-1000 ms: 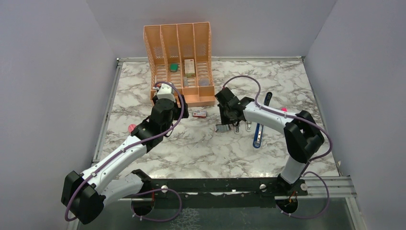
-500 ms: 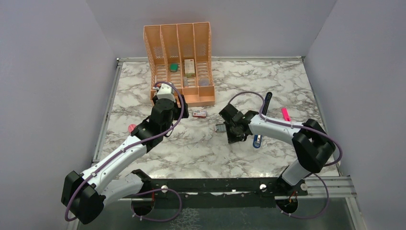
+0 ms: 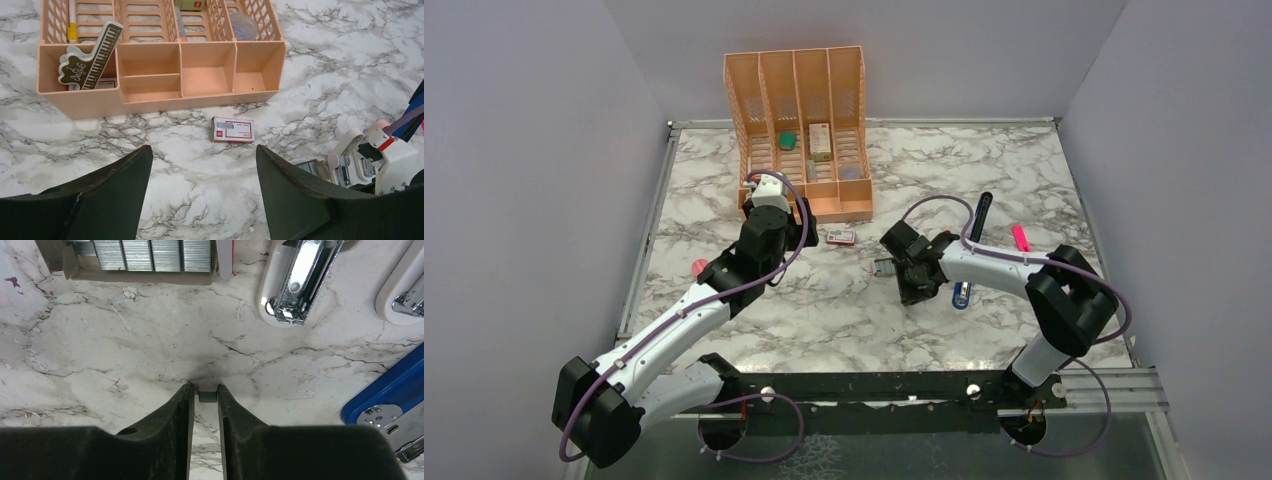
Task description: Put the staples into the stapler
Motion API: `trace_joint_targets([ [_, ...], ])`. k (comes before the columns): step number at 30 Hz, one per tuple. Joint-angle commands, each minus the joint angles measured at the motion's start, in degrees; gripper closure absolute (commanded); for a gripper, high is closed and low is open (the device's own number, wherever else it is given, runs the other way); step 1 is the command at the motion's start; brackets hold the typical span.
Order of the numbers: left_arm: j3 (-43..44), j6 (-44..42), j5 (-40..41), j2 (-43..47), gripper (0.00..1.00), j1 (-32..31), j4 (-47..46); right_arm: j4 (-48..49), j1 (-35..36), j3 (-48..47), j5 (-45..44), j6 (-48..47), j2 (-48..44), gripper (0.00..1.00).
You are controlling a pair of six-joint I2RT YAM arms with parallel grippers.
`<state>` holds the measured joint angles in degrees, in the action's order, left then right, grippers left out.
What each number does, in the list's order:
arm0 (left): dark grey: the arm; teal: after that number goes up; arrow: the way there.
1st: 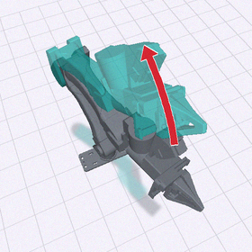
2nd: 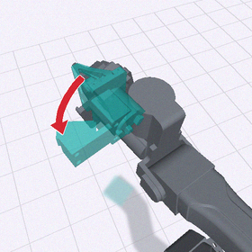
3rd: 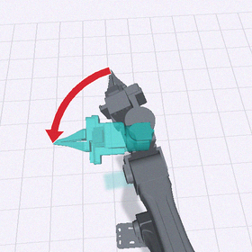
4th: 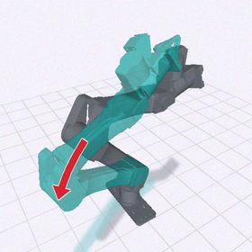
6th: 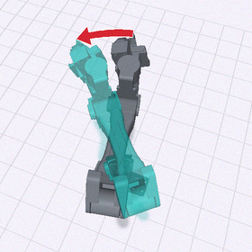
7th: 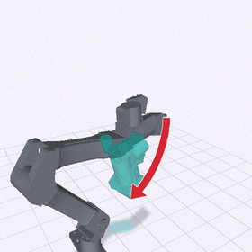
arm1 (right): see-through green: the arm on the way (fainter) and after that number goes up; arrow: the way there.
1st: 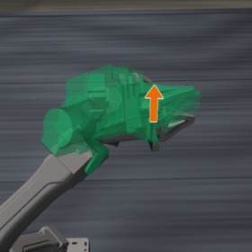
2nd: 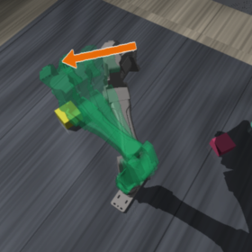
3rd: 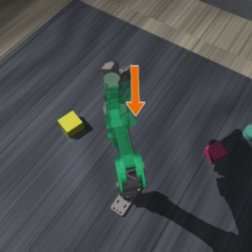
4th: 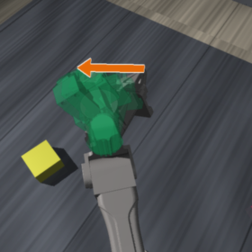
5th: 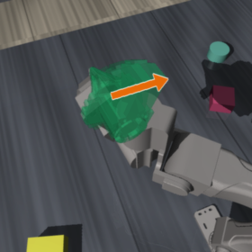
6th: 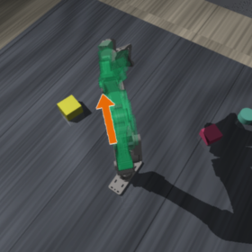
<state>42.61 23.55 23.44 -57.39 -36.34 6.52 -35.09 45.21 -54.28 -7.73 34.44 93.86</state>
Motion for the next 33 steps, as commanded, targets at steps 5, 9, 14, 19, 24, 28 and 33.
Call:
trace_joint_targets([
  [5,-0.2,0.1,0.5,-0.1,0.23,0.3,-0.8,-2.1,0.4,-2.1,-1.3,0.1,1.9,0.69],
  [9,-0.2,0.2,0.5,0.1,0.23,0.2,-0.8,-2.7,0.3,-2.4,-2.5,0.8,2.3,0.69],
  [14,-0.2,0.2,0.5,0.0,0.23,0.2,-0.8,-2.8,0.4,-2.4,-3.4,1.0,2.5,0.71],
  [19,-0.3,0.3,0.4,0.0,0.23,0.2,-0.8,-2.2,0.3,-2.2,-3.2,1.0,2.9,0.78],
  [24,-0.4,0.3,0.5,0.2,0.23,0.2,-0.8,-2.0,0.4,-1.8,-3.7,1.4,2.3,0.84],
  [28,-0.4,0.4,0.4,0.1,0.24,0.2,-0.8,-1.2,0.4,-1.7,-6.8,2.0,-0.5,0.84],
  [33,-0.3,0.4,0.3,0.0,0.23,0.3,-0.8,1.6,0.3,-1.2,-13.9,3.9,-7.7,0.84],
])
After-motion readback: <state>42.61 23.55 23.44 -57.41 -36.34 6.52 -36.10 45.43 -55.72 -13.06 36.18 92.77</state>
